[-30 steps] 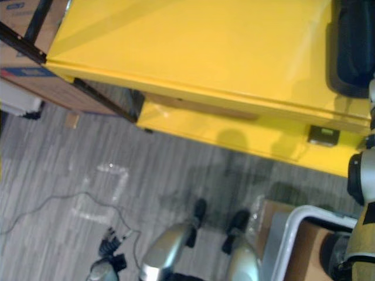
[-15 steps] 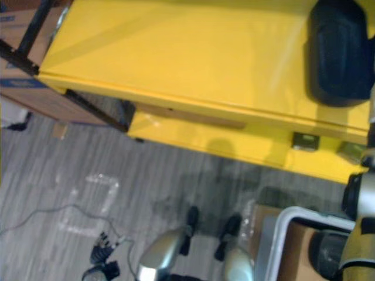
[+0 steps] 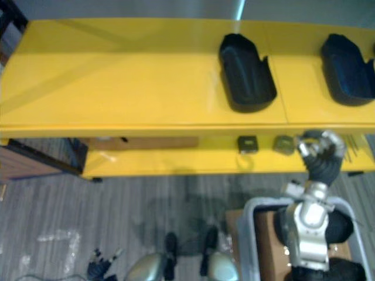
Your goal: Walk over and take plastic housings, then place them on the shelf
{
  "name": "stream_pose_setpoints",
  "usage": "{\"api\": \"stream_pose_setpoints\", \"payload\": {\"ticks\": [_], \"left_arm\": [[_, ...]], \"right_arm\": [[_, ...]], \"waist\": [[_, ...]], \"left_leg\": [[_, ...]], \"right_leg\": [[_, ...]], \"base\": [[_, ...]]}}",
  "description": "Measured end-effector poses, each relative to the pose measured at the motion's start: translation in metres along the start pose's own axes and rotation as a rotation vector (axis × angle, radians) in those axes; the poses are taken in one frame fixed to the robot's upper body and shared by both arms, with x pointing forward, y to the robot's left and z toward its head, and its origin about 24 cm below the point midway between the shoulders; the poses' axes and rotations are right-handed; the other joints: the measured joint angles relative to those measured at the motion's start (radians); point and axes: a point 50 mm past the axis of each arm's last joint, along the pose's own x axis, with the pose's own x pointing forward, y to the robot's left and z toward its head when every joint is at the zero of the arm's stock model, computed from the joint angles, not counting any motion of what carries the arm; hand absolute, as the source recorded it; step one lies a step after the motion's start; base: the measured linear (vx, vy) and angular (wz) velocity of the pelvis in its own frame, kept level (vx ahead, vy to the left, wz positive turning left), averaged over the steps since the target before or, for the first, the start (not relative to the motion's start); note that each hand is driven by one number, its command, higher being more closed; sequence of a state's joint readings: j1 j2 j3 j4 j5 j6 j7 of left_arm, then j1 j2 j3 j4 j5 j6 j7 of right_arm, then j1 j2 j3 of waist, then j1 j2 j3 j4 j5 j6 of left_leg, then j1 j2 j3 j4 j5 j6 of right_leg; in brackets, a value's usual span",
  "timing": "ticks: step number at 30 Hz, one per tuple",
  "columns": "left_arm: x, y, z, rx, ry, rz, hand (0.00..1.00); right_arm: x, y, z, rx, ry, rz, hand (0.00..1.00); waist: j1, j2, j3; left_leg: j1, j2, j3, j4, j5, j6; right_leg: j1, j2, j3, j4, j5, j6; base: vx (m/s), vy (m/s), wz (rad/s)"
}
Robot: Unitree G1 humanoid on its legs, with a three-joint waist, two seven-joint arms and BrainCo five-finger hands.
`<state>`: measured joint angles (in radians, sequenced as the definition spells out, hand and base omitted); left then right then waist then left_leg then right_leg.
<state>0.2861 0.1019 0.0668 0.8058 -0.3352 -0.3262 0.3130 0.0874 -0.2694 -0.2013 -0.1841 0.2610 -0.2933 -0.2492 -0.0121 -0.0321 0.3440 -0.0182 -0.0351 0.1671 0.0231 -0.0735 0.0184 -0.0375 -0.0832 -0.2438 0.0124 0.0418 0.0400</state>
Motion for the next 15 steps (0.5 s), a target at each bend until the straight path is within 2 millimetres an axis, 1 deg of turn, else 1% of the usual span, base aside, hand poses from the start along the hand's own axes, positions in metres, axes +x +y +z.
{"api": "stream_pose_setpoints", "payload": {"ticks": [5, 8, 12, 15], "left_arm": [[0.001, 0.000, 0.001, 0.000, -0.004, 0.000, 0.00], [0.001, -0.001, 0.002, -0.001, -0.006, 0.008, 0.00], [0.004, -0.004, 0.007, 0.000, -0.019, 0.001, 0.00], [0.006, -0.008, 0.011, -0.005, -0.022, -0.007, 0.00]], "right_arm": [[-0.003, 0.008, -0.002, 0.013, 0.001, 0.064, 1.00], [0.000, 0.013, -0.001, 0.022, -0.006, 0.092, 1.00], [0.018, 0.030, -0.001, 0.045, -0.031, 0.135, 1.00], [0.032, 0.040, 0.002, 0.045, -0.047, 0.184, 1.00]], "waist": [[0.002, 0.001, 0.000], [0.002, 0.002, 0.000], [0.009, 0.007, 0.002], [0.022, 0.021, 0.006]], "left_leg": [[-0.001, -0.003, -0.003, 0.003, 0.006, -0.006], [-0.007, -0.007, -0.017, 0.002, 0.006, -0.006], [-0.029, -0.013, -0.021, 0.022, 0.007, -0.006], [-0.040, -0.014, -0.041, 0.034, 0.006, -0.006]], "right_leg": [[0.000, -0.002, -0.003, 0.001, -0.003, 0.005], [-0.002, -0.005, -0.008, 0.001, -0.004, 0.004], [-0.018, -0.011, -0.012, 0.007, -0.004, 0.004], [-0.018, -0.014, -0.033, 0.012, -0.005, 0.003]], "base": [[0.03, 0.006, 0.03], [0.04, 0.017, 0.10], [0.01, 0.020, 0.07], [-0.03, 0.006, 0.18]]}}
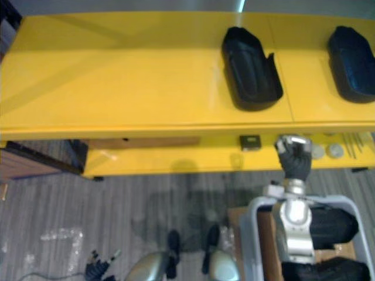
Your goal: Walk over and take plastic housings, then place them on the shelf
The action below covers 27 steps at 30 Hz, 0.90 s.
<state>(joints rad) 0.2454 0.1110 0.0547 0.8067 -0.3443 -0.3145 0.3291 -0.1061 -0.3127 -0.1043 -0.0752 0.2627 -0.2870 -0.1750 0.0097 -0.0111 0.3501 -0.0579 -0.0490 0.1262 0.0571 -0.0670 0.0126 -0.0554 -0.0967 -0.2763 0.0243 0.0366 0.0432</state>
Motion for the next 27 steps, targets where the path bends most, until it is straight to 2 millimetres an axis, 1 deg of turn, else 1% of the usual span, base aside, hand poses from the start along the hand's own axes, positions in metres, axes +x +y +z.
{"api": "stream_pose_setpoints", "payload": {"ticks": [3, 6, 11, 13, 15, 19, 22, 24, 27], "left_arm": [[0.001, -0.002, -0.001, 0.006, 0.022, -0.004, 0.00], [0.001, -0.001, -0.003, 0.011, 0.036, -0.003, 0.00], [0.001, -0.001, -0.003, 0.013, 0.043, -0.005, 0.00], [0.001, -0.002, -0.003, 0.013, 0.043, -0.006, 0.00], [0.001, -0.002, -0.002, 0.012, 0.042, -0.007, 0.00], [0.002, -0.003, 0.000, 0.008, 0.033, -0.010, 0.00], [0.004, -0.006, 0.003, 0.004, 0.022, -0.016, 0.00], [0.005, -0.007, 0.005, 0.002, 0.018, -0.018, 0.00], [0.006, -0.009, 0.008, 0.000, 0.014, -0.025, 0.00]], "right_arm": [[0.013, 0.005, 0.001, -0.009, 0.000, 0.047, 1.00], [0.023, 0.008, -0.001, -0.017, 0.010, 0.077, 1.00], [0.036, 0.006, -0.003, -0.041, 0.036, 0.085, 1.00], [0.048, 0.005, -0.001, -0.060, 0.040, 0.094, 1.00], [0.053, 0.005, 0.000, -0.065, 0.037, 0.097, 1.00], [0.070, 0.002, 0.001, -0.065, 0.040, 0.078, 1.00], [0.086, 0.001, 0.012, -0.083, 0.004, 0.075, 1.00], [0.095, 0.001, 0.017, -0.084, -0.010, 0.070, 1.00], [0.104, -0.001, 0.019, -0.090, -0.010, 0.068, 1.00]], "waist": [[0.008, 0.012, 0.007], [0.009, 0.024, 0.014], [0.014, 0.037, 0.023], [0.014, 0.046, 0.029], [0.015, 0.050, 0.031], [0.026, 0.054, 0.037], [0.032, 0.059, 0.068], [0.033, 0.062, 0.074], [0.035, 0.066, 0.082]], "left_leg": [[-0.016, 0.000, -0.012, 0.013, 0.000, 0.001], [-0.031, 0.000, -0.016, 0.019, 0.001, 0.003], [-0.032, -0.001, -0.020, 0.019, 0.002, 0.004], [-0.033, -0.001, -0.021, 0.021, 0.003, 0.004], [-0.033, -0.001, -0.023, 0.022, 0.003, 0.005], [-0.033, -0.001, -0.030, 0.024, 0.005, 0.005], [-0.032, -0.004, -0.035, 0.031, 0.005, 0.005], [-0.048, -0.006, -0.041, 0.042, 0.005, 0.005], [-0.051, -0.008, -0.054, 0.044, 0.008, 0.009]], "right_leg": [[-0.007, -0.003, -0.013, 0.010, -0.002, -0.003], [-0.014, -0.005, -0.017, 0.019, -0.003, -0.004], [-0.014, -0.006, -0.020, 0.022, -0.003, -0.005], [-0.016, -0.006, -0.022, 0.022, -0.004, -0.005], [-0.016, -0.006, -0.023, 0.022, -0.004, -0.005], [-0.019, -0.006, -0.027, 0.025, -0.005, -0.007], [-0.020, -0.012, -0.029, 0.044, -0.016, -0.004], [-0.034, -0.017, -0.034, 0.058, -0.020, -0.006], [-0.034, -0.021, -0.048, 0.065, -0.023, -0.007]], "base": [[-0.05, -0.007, 0.14], [-0.05, -0.004, 0.06], [-0.01, 0.000, 0.01], [0.00, 0.000, 0.00], [0.02, -0.004, 0.02], [0.02, -0.007, 0.04], [-0.01, 0.006, 0.06], [-0.02, 0.003, 0.09], [0.00, -0.009, 0.13]]}}
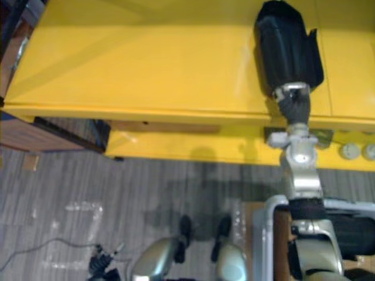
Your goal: Walk over and take plastic housings, then place them on the shelf
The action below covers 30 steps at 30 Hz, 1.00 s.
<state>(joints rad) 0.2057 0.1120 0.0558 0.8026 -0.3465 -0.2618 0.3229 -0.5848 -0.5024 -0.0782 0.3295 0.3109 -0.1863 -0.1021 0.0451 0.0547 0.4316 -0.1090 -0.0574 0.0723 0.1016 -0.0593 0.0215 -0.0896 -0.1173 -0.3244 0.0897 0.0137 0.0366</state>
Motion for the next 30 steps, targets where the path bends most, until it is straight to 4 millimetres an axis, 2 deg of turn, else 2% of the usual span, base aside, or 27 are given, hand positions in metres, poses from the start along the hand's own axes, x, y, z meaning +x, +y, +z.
{"api": "stream_pose_setpoints", "payload": {"ticks": [8, 12, 19, 30], "left_arm": [[0.000, -0.001, 0.001, 0.001, 0.004, -0.006, 0.00], [0.000, -0.002, 0.001, 0.000, 0.003, -0.016, 0.00], [0.001, -0.005, 0.003, 0.006, -0.002, -0.036, 0.00], [0.000, -0.009, 0.002, 0.019, -0.001, -0.059, 0.00]], "right_arm": [[0.014, -0.005, 0.001, 0.016, 0.030, 0.024, 1.00], [0.021, -0.010, 0.007, -0.006, 0.020, 0.044, 1.00], [0.031, -0.005, 0.007, 0.006, 0.034, 0.073, 1.00], [0.032, 0.000, 0.008, 0.009, 0.031, 0.145, 1.00]], "waist": [[0.010, 0.006, 0.004], [0.017, 0.019, 0.012], [0.025, 0.033, 0.019], [0.037, 0.033, 0.019]], "left_leg": [[-0.013, -0.002, -0.008, 0.012, 0.000, 0.001], [-0.015, -0.002, -0.008, 0.012, 0.004, 0.002], [-0.016, -0.001, -0.009, 0.009, 0.009, 0.001], [-0.014, -0.001, -0.013, 0.007, 0.015, -0.003]], "right_leg": [[-0.008, -0.003, -0.006, 0.009, -0.004, 0.001], [-0.014, -0.005, -0.006, 0.019, -0.004, 0.000], [-0.016, -0.005, -0.007, 0.021, -0.005, -0.001], [-0.014, -0.005, -0.011, 0.021, -0.005, -0.002]], "base": [[0.00, -0.002, 0.03], [0.00, 0.000, 0.00], [0.00, 0.000, 0.00], [0.00, 0.000, 0.00]]}}
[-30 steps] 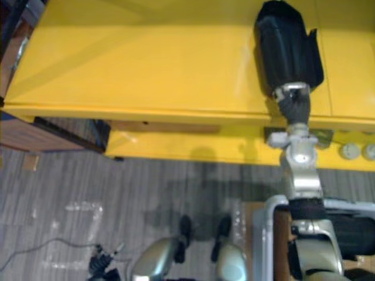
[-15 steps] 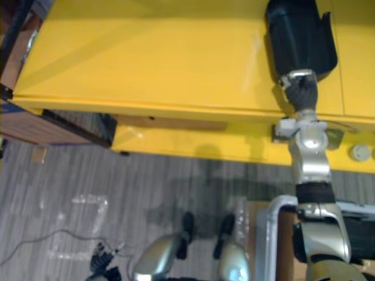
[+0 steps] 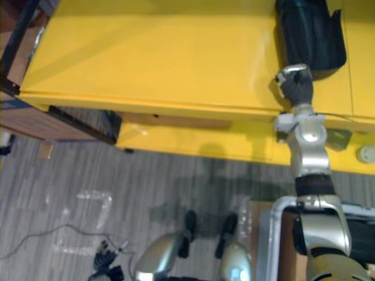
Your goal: Walk over and take plastic housings, then place them on the shelf
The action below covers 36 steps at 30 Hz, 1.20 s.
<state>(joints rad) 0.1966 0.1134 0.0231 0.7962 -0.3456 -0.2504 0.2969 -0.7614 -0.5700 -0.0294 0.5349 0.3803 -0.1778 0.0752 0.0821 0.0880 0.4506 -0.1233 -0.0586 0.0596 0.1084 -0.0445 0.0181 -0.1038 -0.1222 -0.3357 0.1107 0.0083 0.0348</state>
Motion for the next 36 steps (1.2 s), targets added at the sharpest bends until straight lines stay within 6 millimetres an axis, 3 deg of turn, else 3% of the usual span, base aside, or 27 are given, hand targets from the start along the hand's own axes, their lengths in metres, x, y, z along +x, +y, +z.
{"api": "stream_pose_setpoints", "payload": {"ticks": [5, 6, 9, 10, 11, 13, 16, 19, 23, 28, 32, 36], "left_arm": [[0.000, 0.000, 0.000, 0.000, -0.001, -0.009, 0.00], [0.000, 0.001, -0.001, -0.001, 0.001, -0.008, 0.00], [-0.001, 0.006, -0.003, -0.008, 0.009, 0.000, 0.00], [-0.001, 0.012, -0.004, -0.009, 0.014, 0.018, 0.00], [-0.001, 0.014, -0.005, -0.007, 0.018, 0.026, 0.00], [-0.004, 0.023, -0.012, -0.002, 0.038, 0.050, 0.00], [-0.009, 0.029, -0.023, 0.029, 0.071, 0.064, 0.00], [-0.013, 0.029, -0.031, 0.033, 0.095, 0.070, 0.00], [-0.013, 0.030, -0.031, 0.033, 0.092, 0.082, 0.00], [-0.014, 0.029, -0.033, 0.032, 0.107, 0.081, 0.00], [-0.011, 0.029, -0.029, 0.034, 0.103, 0.079, 0.00], [-0.007, 0.022, -0.022, 0.032, 0.081, 0.057, 0.00]], "right_arm": [[-0.014, 0.011, 0.005, -0.002, -0.063, 0.087, 1.00], [-0.023, 0.017, 0.010, 0.011, -0.113, 0.124, 0.00], [-0.040, 0.034, 0.028, 0.062, -0.248, 0.190, 0.00], [-0.054, 0.040, 0.036, 0.104, -0.324, 0.182, 0.00], [-0.059, 0.040, 0.038, 0.119, -0.342, 0.163, 0.00], [-0.073, 0.032, 0.039, 0.138, -0.364, 0.039, 0.00], [-0.087, 0.007, 0.033, 0.060, -0.344, -0.277, 0.00], [-0.097, -0.010, 0.024, -0.016, -0.274, -0.467, 0.00], [-0.110, -0.042, -0.003, -0.060, -0.103, -0.670, 0.00], [-0.091, -0.087, -0.035, -0.090, 0.145, -0.728, 0.00], [-0.057, -0.107, -0.019, -0.076, 0.140, -0.711, 0.00], [-0.026, -0.110, 0.006, -0.069, 0.092, -0.655, 0.00]], "waist": [[0.004, -0.002, -0.001], [0.004, -0.007, -0.004], [-0.011, -0.034, -0.020], [-0.017, -0.062, -0.038], [-0.018, -0.074, -0.050], [-0.027, -0.118, -0.102], [-0.038, -0.155, -0.163], [-0.041, -0.152, -0.183], [-0.047, -0.139, -0.190], [-0.046, -0.112, -0.178], [-0.043, -0.077, -0.124], [-0.035, -0.054, -0.091]], "left_leg": [[0.034, 0.001, -0.001, -0.026, 0.007, -0.002], [0.052, 0.001, 0.000, -0.041, 0.010, -0.002], [0.070, 0.003, 0.003, -0.068, 0.014, -0.003], [0.088, 0.006, 0.005, -0.081, 0.014, -0.003], [0.093, 0.007, 0.006, -0.086, 0.014, -0.004], [0.118, 0.008, 0.008, -0.102, 0.012, -0.007], [0.145, 0.010, 0.047, -0.100, 0.005, -0.014], [0.160, 0.011, 0.060, -0.100, -0.005, -0.019], [0.158, 0.013, 0.060, -0.099, -0.006, -0.020], [0.123, 0.012, 0.068, -0.089, -0.011, -0.018], [0.082, 0.010, 0.062, -0.065, 0.000, -0.004], [0.045, 0.010, 0.039, -0.039, 0.010, -0.001]], "right_leg": [[0.028, 0.003, -0.002, -0.010, 0.000, 0.000], [0.042, 0.004, -0.004, -0.018, 0.000, 0.001], [0.058, 0.009, -0.007, -0.040, 0.003, 0.004], [0.077, 0.015, -0.009, -0.056, 0.003, 0.004], [0.085, 0.018, -0.009, -0.063, 0.003, 0.004], [0.109, 0.024, -0.009, -0.087, 0.004, 0.005], [0.137, 0.027, 0.005, -0.099, 0.004, 0.005], [0.147, 0.028, 0.015, -0.102, 0.005, 0.007], [0.147, 0.028, 0.022, -0.097, 0.007, 0.011], [0.110, 0.021, 0.028, -0.081, 0.007, 0.016], [0.085, 0.018, 0.017, -0.083, 0.032, 0.012], [0.062, 0.018, -0.003, -0.082, 0.036, 0.007]], "base": [[0.00, 0.000, 0.00], [0.03, -0.024, -0.01], [0.04, -0.019, 0.00], [0.09, -0.027, -0.04], [0.10, -0.027, -0.02], [0.14, -0.015, -0.01], [0.10, 0.010, -0.10], [0.02, 0.009, -0.18], [-0.07, 0.002, -0.06], [-0.11, 0.016, -0.02], [-0.04, 0.018, 0.08], [0.03, -0.007, 0.21]]}}
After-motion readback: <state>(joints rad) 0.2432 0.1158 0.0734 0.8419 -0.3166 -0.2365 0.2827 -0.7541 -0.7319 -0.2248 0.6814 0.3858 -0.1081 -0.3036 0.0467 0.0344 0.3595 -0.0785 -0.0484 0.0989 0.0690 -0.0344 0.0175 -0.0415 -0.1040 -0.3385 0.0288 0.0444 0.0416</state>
